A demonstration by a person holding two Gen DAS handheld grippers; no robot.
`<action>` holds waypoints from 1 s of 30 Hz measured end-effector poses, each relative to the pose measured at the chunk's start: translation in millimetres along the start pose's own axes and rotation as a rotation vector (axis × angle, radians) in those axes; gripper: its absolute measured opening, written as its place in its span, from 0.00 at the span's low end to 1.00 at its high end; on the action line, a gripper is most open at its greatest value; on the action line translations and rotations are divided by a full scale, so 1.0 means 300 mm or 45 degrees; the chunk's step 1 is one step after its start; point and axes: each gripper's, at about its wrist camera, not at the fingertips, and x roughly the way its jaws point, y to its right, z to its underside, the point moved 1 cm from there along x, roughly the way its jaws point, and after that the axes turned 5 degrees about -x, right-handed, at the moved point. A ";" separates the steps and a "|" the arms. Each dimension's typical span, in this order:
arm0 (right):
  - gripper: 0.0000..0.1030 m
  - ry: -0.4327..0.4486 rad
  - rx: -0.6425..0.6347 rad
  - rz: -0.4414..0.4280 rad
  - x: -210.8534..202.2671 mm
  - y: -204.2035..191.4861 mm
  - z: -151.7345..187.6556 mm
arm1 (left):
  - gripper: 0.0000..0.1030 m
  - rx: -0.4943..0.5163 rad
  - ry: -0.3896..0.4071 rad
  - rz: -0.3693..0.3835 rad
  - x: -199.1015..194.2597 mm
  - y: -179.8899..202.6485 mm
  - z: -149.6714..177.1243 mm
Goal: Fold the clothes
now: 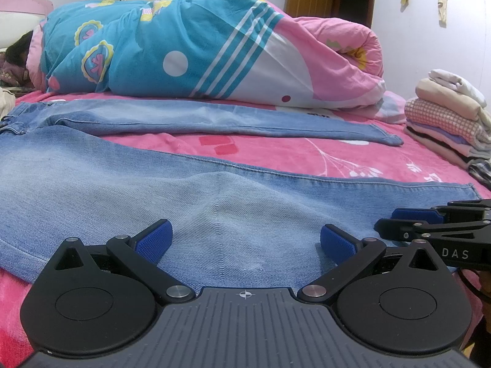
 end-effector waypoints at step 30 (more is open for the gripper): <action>0.32 0.009 -0.008 0.008 0.000 -0.005 0.005 | 1.00 0.001 -0.002 0.000 -0.001 0.001 0.000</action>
